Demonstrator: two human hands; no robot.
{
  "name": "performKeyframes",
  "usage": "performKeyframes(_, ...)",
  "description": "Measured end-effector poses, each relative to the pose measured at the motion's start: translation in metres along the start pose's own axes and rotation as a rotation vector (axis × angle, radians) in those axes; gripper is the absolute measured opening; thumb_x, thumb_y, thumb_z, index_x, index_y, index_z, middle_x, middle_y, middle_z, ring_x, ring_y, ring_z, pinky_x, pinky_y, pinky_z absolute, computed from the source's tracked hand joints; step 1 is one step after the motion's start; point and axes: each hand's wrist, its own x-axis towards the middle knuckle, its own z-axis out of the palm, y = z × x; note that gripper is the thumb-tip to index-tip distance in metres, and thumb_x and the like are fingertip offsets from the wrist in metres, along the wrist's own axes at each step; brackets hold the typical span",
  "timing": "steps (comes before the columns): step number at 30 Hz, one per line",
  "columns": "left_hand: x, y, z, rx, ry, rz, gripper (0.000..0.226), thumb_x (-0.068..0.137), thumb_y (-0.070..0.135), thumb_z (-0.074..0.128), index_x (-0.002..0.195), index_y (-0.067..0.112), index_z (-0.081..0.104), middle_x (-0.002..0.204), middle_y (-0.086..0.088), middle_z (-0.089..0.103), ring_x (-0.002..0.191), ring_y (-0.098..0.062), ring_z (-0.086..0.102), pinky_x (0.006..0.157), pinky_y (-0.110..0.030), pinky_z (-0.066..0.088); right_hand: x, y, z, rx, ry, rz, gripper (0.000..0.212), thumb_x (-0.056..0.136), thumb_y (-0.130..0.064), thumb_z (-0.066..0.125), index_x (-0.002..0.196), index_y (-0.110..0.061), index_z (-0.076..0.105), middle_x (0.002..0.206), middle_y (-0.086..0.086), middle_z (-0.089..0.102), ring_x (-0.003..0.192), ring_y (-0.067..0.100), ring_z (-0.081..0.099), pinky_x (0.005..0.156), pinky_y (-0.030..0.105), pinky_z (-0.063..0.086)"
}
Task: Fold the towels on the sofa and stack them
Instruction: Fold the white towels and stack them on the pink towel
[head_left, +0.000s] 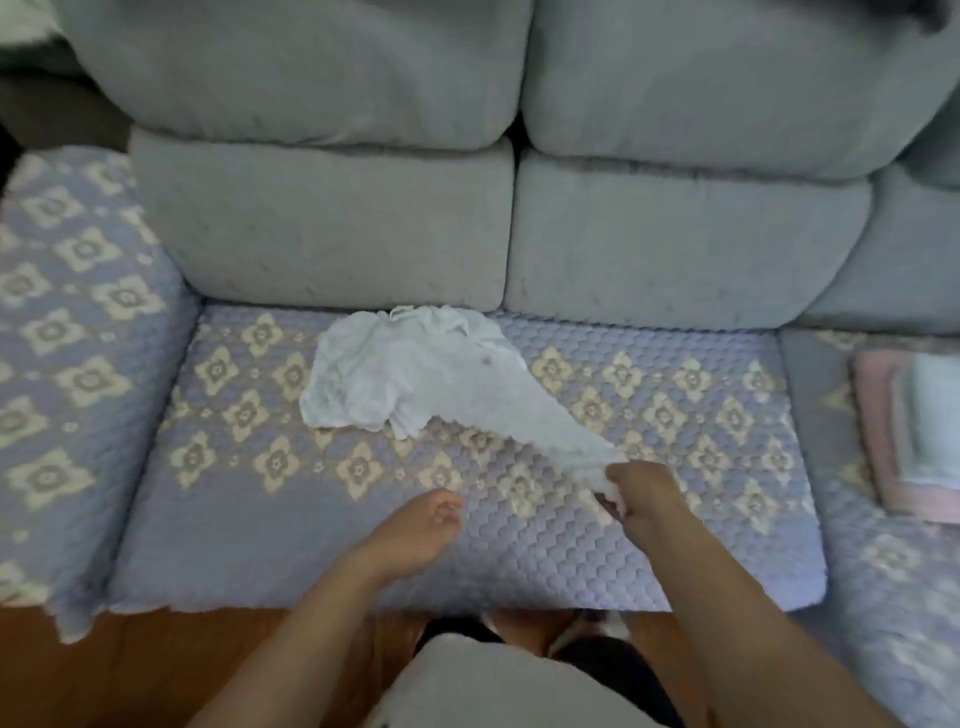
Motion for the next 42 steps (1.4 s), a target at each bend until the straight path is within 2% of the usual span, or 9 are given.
performKeyframes(8,-0.052,0.136,0.018,0.267,0.244,0.483,0.096,0.09,0.044,0.07,0.159,0.036,0.004,0.158,0.019,0.004,0.144,-0.005,0.014,0.12,-0.03,0.022,-0.179,-0.093,-0.124,-0.187,-0.182,-0.746,0.012,0.092,-0.02,0.066,0.093,-0.02,0.078,0.086,0.003,0.077,0.081,0.025,0.073,0.075,0.041,0.056)
performKeyframes(15,-0.086,0.216,0.043,0.018,0.757,0.597,0.042,0.095,0.017,0.059,0.135,0.029,0.052,0.122,0.01,0.062,0.11,-0.016,0.061,0.087,-0.033,0.05,-0.283,-0.17,-0.222,-0.006,-0.344,-1.141,0.016,0.096,-0.01,0.06,0.098,-0.005,0.076,0.088,0.015,0.073,0.074,0.02,0.065,0.064,0.031,0.051)
performKeyframes(22,-0.139,0.28,-0.011,0.227,1.077,0.7,0.016,0.083,0.018,0.049,0.067,0.016,0.047,0.073,-0.015,0.063,0.07,-0.037,0.058,0.059,-0.041,0.04,-0.313,-0.233,-0.311,0.142,0.04,-1.372,0.013,0.082,-0.023,0.068,0.085,-0.027,0.079,0.092,0.0,0.077,0.093,0.019,0.073,0.082,0.044,0.062)
performKeyframes(25,-0.176,0.312,-0.046,0.236,1.234,0.694,0.017,0.085,0.011,0.053,0.069,0.016,0.049,0.078,-0.018,0.065,0.075,-0.038,0.06,0.061,-0.039,0.041,-0.319,-0.254,-0.335,0.018,0.213,-1.474,0.013,0.091,-0.021,0.066,0.09,-0.029,0.076,0.102,-0.001,0.073,0.096,0.016,0.068,0.068,0.029,0.059)
performKeyframes(29,-0.24,0.371,-0.072,-0.064,1.366,0.879,0.023,0.088,0.005,0.046,0.095,0.013,0.067,0.092,-0.002,0.065,0.087,-0.023,0.056,0.071,-0.03,0.036,-0.323,-0.266,-0.356,-0.27,0.383,-1.599,0.014,0.092,-0.035,0.066,0.1,-0.028,0.077,0.101,-0.009,0.073,0.098,0.01,0.065,0.087,0.03,0.053)
performKeyframes(32,-0.26,0.39,-0.087,-0.007,1.365,0.778,0.017,0.096,0.014,0.04,0.098,0.013,0.057,0.098,-0.004,0.059,0.089,-0.025,0.051,0.074,-0.033,0.035,-0.315,-0.262,-0.36,-0.894,0.36,-1.558,0.019,0.084,-0.049,0.073,0.083,-0.029,0.074,0.08,-0.01,0.069,0.078,0.009,0.064,0.072,0.03,0.054)
performKeyframes(34,-0.264,0.38,-0.092,0.266,1.439,0.673,0.013,0.097,0.016,0.038,0.094,0.011,0.049,0.095,-0.009,0.053,0.083,-0.03,0.049,0.071,-0.038,0.036,-0.301,-0.267,-0.373,-1.174,0.602,-1.384,0.028,0.091,-0.049,0.063,0.078,-0.025,0.067,0.076,-0.001,0.064,0.073,0.02,0.06,0.064,0.035,0.05)
performKeyframes(38,-0.244,0.345,-0.082,0.878,1.398,0.661,0.012,0.086,0.001,0.056,0.092,0.009,0.049,0.096,-0.011,0.042,0.066,-0.038,0.051,0.054,-0.043,0.037,-0.282,-0.28,-0.409,-0.685,0.943,-1.36,0.023,0.092,-0.018,0.048,0.087,-0.005,0.067,0.089,0.019,0.062,0.081,0.039,0.054,0.071,0.041,0.046)
performKeyframes(42,-0.21,0.299,-0.07,0.521,1.422,0.437,0.016,0.082,-0.003,0.051,0.073,0.011,0.051,0.082,-0.012,0.052,0.074,-0.039,0.056,0.06,-0.042,0.044,-0.267,-0.269,-0.416,-0.438,1.109,-1.424,0.027,0.089,-0.008,0.042,0.088,0.008,0.064,0.092,0.028,0.06,0.094,0.047,0.051,0.08,0.051,0.048)
